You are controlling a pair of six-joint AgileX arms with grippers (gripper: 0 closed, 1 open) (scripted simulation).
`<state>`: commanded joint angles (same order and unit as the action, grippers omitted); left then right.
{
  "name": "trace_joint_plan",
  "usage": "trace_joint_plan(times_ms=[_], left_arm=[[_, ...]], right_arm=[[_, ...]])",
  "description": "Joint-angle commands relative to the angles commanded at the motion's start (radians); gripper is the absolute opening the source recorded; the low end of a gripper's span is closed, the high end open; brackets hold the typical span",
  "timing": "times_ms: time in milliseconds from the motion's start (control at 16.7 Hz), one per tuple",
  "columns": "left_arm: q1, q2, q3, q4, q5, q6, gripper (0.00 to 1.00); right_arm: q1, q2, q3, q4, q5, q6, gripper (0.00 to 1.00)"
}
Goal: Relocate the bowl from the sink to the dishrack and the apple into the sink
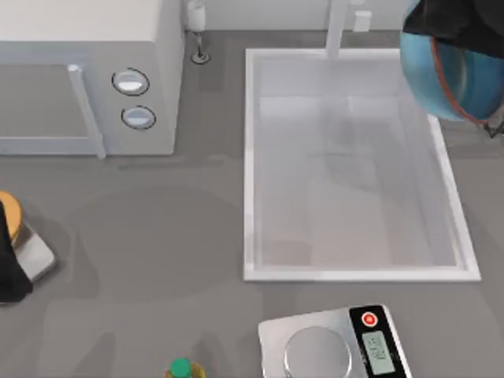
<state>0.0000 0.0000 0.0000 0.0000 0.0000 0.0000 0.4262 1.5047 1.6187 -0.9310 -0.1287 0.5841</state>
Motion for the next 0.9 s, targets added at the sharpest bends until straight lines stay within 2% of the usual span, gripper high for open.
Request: trace_joint_plan(times_ms=[360,540,720,900], left_arm=[[0.0,0.0,0.0,0.0,0.0,0.0,1.0],[0.0,0.0,0.0,0.0,0.0,0.0,1.0],[0.0,0.0,0.0,0.0,0.0,0.0,1.0],[0.0,0.0,0.0,0.0,0.0,0.0,1.0]], right_arm=[[-0.512,-0.122,-0.209,0.576,-0.179,-0.344,0.0],[-0.71,-0.165,-0.268,0.785,-0.236,-0.475,0.0],[-0.823,-0.191,-0.292,0.901,-0.263,-0.552,0.0],[-0.845,-0.196,-0.295,0.923,-0.268,-0.567,0.0]])
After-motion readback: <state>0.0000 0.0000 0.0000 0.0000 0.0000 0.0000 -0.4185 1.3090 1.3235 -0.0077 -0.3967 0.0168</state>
